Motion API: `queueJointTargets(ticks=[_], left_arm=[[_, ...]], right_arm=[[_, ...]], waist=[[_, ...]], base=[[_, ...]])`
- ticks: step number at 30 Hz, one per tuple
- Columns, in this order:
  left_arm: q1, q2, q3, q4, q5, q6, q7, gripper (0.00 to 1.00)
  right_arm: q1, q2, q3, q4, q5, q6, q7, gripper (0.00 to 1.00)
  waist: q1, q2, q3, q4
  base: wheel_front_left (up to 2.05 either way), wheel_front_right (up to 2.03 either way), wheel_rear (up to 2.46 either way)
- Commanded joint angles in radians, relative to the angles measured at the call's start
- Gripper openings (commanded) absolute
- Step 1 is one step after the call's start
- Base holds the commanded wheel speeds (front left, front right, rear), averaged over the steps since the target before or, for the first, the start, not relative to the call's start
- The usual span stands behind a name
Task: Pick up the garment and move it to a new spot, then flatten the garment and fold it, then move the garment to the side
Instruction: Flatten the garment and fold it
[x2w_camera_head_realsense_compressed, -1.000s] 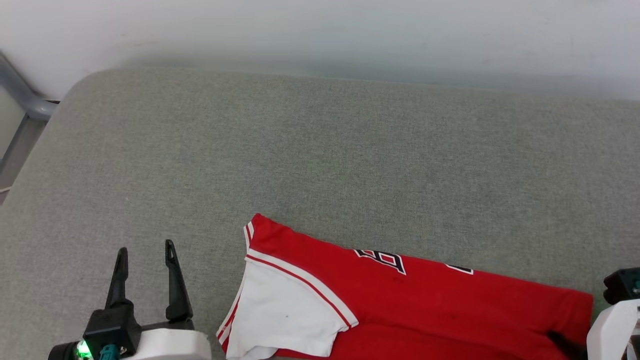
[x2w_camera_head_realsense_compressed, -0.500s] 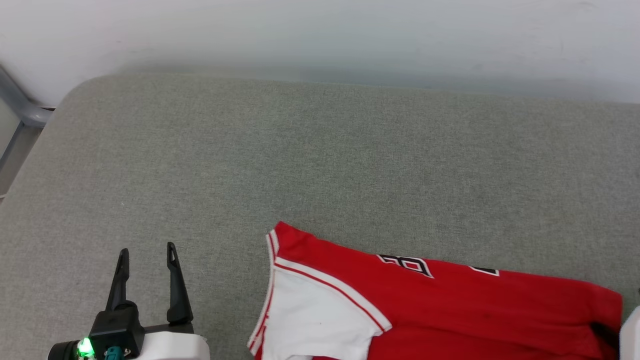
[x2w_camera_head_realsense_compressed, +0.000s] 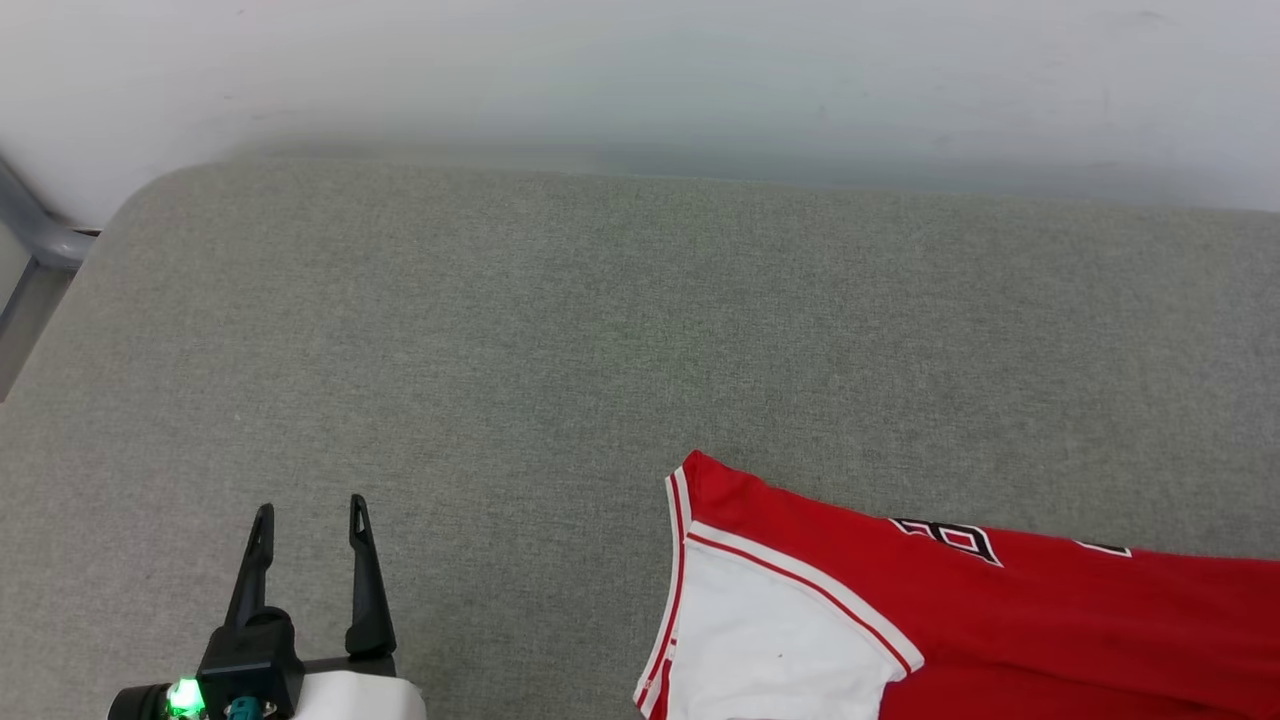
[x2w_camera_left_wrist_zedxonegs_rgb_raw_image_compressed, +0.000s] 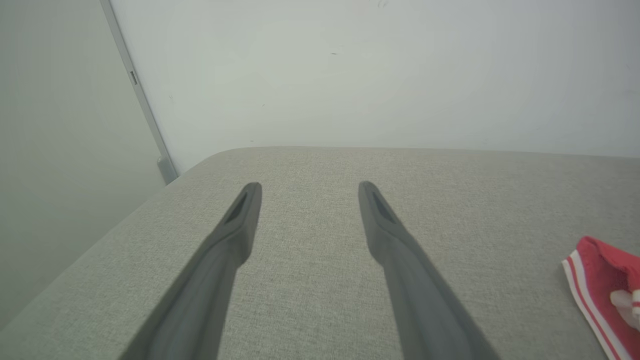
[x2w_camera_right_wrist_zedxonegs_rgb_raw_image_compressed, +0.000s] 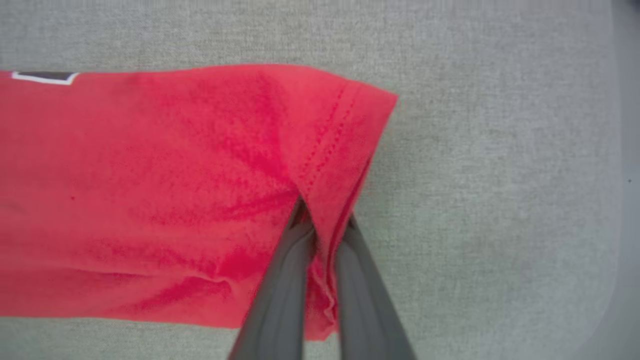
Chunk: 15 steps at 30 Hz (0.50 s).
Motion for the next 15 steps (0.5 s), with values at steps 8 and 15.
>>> queueJointTargets(ticks=[8,15], left_arm=[[0.023,-0.015,0.011,0.010,0.023,-0.025,-0.002,1.00],[0.031,-0.022,0.012,0.014,0.033,-0.038,-0.002,1.00]], right_arm=[[0.073,-0.001,-0.009,-0.201,0.071,-0.002,0.016,0.00],[0.133,0.060,-0.009,-0.462,0.083,-0.002,0.088,0.00]], waist=[[0.0000,-0.0001,-0.021,-0.012],[0.0000,-0.0001,-0.033,-0.016]], base=[[0.00,0.00,0.00],[0.00,0.00,0.00]])
